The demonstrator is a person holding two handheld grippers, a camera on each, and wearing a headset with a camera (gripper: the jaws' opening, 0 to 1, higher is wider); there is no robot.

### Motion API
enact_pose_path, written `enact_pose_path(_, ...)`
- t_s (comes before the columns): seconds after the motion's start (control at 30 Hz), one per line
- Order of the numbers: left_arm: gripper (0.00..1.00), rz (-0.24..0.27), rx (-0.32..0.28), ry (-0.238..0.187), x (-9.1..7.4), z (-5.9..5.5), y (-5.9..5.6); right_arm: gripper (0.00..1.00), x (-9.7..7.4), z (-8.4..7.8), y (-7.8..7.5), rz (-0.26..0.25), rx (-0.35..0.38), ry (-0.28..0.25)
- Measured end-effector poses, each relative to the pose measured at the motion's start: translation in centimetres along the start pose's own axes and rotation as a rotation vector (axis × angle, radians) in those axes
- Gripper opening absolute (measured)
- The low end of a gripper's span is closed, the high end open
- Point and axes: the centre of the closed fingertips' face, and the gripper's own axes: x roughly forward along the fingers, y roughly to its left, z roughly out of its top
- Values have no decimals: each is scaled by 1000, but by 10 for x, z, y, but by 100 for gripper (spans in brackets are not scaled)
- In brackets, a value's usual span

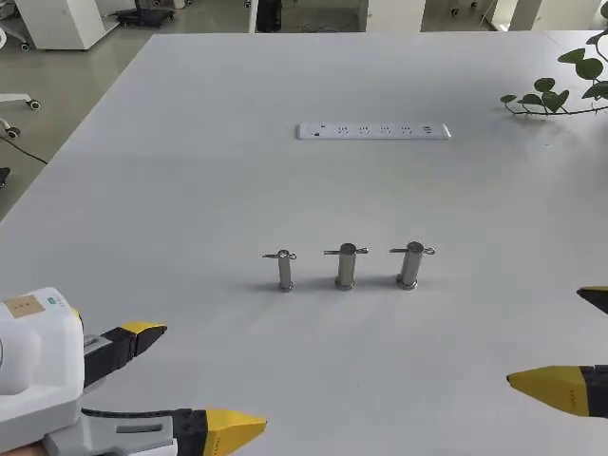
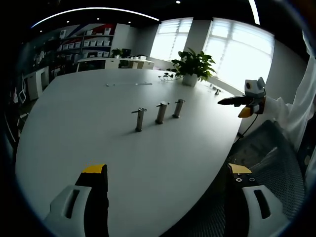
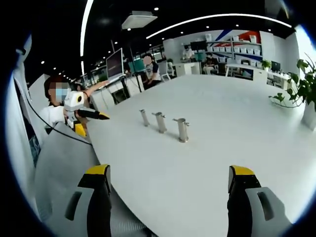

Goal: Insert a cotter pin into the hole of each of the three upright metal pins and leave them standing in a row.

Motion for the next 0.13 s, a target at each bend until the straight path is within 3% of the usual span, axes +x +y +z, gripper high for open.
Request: enact_pose_path(0.13, 99, -3, -7, 2, 0, 0, -1, 97, 4, -3, 2, 3, 7, 16)
